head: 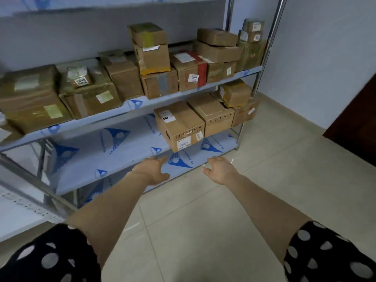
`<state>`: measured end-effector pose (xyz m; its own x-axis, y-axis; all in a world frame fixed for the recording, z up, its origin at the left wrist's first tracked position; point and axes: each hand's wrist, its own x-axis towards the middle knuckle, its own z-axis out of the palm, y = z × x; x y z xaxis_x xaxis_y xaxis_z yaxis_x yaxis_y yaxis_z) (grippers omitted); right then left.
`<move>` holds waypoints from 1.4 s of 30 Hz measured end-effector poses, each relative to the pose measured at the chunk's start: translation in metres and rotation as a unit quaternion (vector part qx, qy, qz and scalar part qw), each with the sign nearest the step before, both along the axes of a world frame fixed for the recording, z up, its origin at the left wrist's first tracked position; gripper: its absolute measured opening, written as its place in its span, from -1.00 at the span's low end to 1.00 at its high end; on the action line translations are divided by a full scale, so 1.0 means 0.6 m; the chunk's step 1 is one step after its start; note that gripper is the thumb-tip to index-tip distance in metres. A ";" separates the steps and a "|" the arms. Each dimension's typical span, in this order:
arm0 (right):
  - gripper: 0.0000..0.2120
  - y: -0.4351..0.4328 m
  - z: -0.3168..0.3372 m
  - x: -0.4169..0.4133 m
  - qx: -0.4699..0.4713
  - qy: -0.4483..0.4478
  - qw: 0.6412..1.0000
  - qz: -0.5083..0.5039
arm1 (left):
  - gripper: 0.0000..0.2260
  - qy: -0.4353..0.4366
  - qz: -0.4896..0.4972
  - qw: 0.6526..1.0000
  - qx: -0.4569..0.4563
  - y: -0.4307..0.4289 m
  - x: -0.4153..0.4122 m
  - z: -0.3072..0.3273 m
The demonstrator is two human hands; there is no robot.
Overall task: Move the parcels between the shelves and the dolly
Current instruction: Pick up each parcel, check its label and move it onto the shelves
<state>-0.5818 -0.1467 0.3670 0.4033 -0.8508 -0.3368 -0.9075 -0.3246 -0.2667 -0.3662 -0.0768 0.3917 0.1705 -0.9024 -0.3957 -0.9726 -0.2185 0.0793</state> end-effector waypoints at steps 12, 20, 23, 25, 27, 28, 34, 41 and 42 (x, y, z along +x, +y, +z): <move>-0.51 -0.410 -0.108 0.126 0.033 0.033 0.999 0.027 | -0.40 0.042 0.037 0.998 0.043 -0.399 0.114 -0.146; -0.50 -0.637 -0.201 0.193 0.057 0.076 0.995 0.020 | -0.47 0.110 0.137 0.981 0.085 -0.606 0.147 -0.256; -0.53 -0.705 -0.239 0.212 0.048 0.085 0.995 0.029 | -0.51 0.162 0.202 0.961 0.094 -0.651 0.148 -0.291; -0.56 -0.741 -0.264 0.225 0.051 0.085 0.995 0.032 | -0.54 0.164 0.234 0.956 0.063 -0.675 0.149 -0.313; -0.52 -0.760 -0.287 0.236 0.073 0.088 0.993 0.028 | -0.61 0.177 0.273 0.945 0.047 -0.690 0.147 -0.334; -0.48 -0.767 -0.297 0.241 0.076 0.091 0.993 0.027 | -0.63 0.178 0.290 0.939 0.050 -0.695 0.147 -0.345; -0.39 -0.780 -0.318 0.255 0.044 0.098 0.994 -0.005 | -0.51 0.180 0.412 0.892 0.043 -0.707 0.146 -0.363; -0.32 -0.710 -0.319 0.226 0.090 0.060 0.992 -0.072 | -0.52 0.165 0.535 0.824 0.084 -0.656 0.146 -0.340; -0.29 -0.716 -0.315 0.228 0.124 0.031 0.988 -0.090 | -0.53 0.159 0.527 0.830 0.095 -0.655 0.153 -0.340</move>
